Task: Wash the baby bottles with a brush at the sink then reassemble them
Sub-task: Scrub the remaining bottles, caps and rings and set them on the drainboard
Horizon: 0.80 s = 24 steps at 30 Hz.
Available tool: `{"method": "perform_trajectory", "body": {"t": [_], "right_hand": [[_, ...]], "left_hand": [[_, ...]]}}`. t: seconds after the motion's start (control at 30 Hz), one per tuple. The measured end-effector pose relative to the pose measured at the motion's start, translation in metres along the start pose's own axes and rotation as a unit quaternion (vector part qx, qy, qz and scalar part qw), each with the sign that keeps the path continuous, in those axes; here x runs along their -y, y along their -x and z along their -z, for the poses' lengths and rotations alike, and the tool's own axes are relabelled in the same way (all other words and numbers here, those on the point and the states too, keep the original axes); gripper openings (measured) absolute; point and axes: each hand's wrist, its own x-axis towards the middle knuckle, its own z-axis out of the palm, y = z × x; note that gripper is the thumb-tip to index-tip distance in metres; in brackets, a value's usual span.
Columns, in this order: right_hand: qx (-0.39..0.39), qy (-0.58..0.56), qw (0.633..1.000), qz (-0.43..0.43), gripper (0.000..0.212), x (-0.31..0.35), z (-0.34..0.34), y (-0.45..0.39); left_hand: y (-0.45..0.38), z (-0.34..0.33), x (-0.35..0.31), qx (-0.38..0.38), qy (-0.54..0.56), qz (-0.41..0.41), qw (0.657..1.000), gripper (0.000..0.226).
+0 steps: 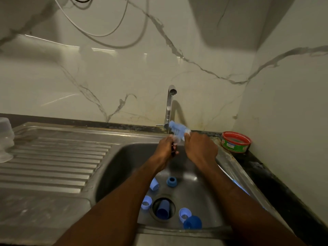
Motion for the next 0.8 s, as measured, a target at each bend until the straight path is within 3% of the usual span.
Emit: {"method": "perform_trajectory", "body": {"t": [0.07, 0.2, 0.37, 0.6, 0.73, 0.8], "right_hand": [[-0.022, -0.010, 1.000, 0.017, 0.047, -0.002, -0.004, 0.001], [0.007, -0.019, 0.997, 0.071, 0.046, 0.009, -0.007, 0.014], [0.022, -0.025, 0.998, 0.052, 0.044, 0.006, -0.004, 0.021], [0.027, -0.018, 0.999, 0.037, 0.043, 0.011, -0.006, 0.022], [0.028, -0.021, 0.999, 0.035, 0.040, 0.016, -0.011, 0.018], [0.028, -0.005, 0.999, 0.014, 0.034, 0.014, -0.007, 0.012]], "left_hand": [[-0.003, 0.002, 0.002, -0.018, 0.004, -0.008, 1.000, 0.017], [-0.007, 0.007, 0.007, -0.063, 0.023, 0.004, 0.998, 0.030], [-0.005, 0.008, 0.001, -0.119, 0.079, 0.008, 0.990, 0.024], [0.000, -0.005, 0.001, -0.118, 0.049, 0.058, 0.990, 0.022], [0.009, -0.005, 0.004, -0.061, -0.074, -0.016, 0.995, 0.024], [0.010, -0.003, 0.003, -0.055, -0.069, -0.022, 0.996, 0.021]]}}
